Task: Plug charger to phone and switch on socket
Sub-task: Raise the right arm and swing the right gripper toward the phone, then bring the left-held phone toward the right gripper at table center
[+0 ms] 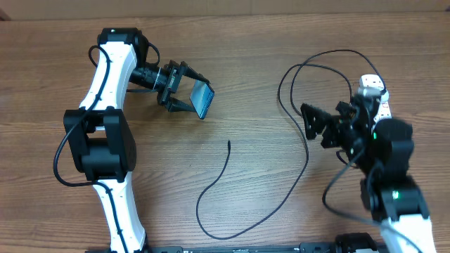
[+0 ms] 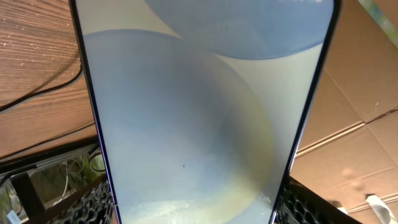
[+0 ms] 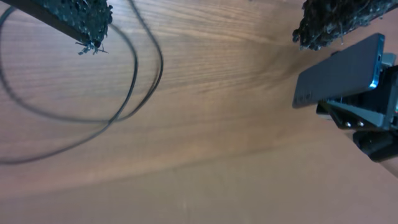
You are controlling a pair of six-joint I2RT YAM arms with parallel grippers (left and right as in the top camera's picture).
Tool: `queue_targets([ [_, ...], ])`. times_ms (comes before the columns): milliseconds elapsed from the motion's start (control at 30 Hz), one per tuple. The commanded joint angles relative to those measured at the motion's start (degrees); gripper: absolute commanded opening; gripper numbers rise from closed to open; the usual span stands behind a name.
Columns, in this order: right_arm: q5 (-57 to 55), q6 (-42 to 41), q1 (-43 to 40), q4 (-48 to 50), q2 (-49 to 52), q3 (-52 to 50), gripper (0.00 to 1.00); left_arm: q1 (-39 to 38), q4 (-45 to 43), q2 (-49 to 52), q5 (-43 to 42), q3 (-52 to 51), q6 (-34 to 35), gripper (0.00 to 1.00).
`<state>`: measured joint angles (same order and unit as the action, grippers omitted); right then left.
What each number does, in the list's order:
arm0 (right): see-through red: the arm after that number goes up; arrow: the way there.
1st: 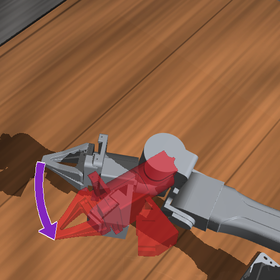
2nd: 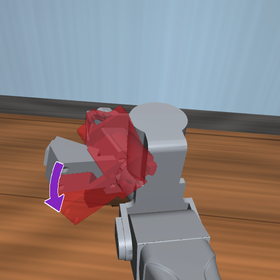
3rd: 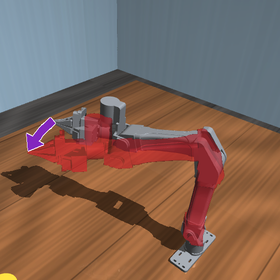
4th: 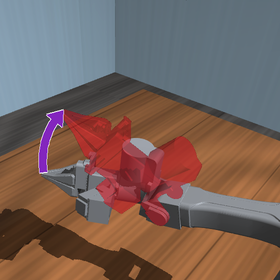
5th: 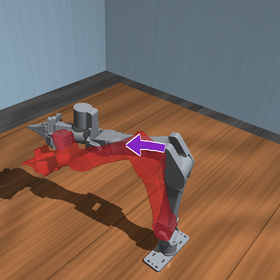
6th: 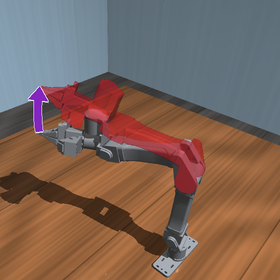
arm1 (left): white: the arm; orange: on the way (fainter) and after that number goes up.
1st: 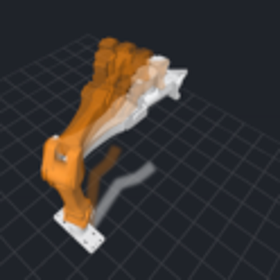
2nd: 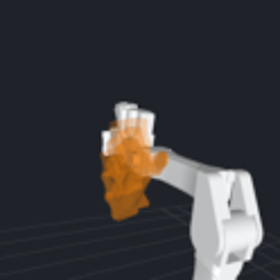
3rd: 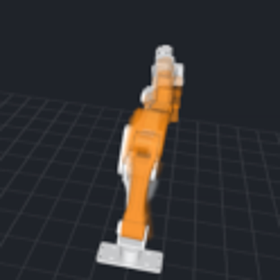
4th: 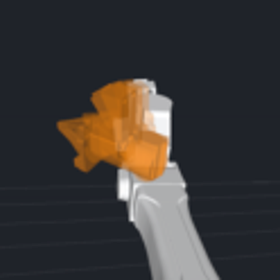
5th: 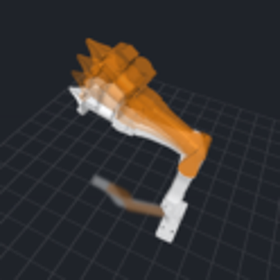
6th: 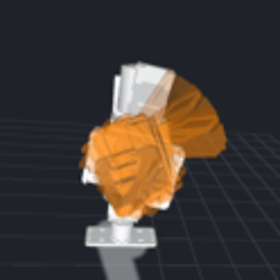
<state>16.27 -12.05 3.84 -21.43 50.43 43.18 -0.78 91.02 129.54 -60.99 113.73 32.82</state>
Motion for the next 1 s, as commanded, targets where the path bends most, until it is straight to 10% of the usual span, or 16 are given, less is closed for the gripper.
queue_targets([
  [0, 4.09, -0.33, 0.22, -3.93, 6.54, 7.85, 1.0, -0.55, 0.04, 0.07, -1.99, 1.66, -0.42, 0.04],
  [567, 34.47, -1.27, 0.22, -1.25, 16.13, 12.46, 1.0, -1.7, -5.7, 0.07, 5.86, 1.66, 10.51, 0.04],
  [967, 26.99, -21.05, 0.31, 1.92, 16.41, 12.44, 1.0, -4.59, -10.16, 0.07, 5.86, 1.66, 17.14, 0.04],
])
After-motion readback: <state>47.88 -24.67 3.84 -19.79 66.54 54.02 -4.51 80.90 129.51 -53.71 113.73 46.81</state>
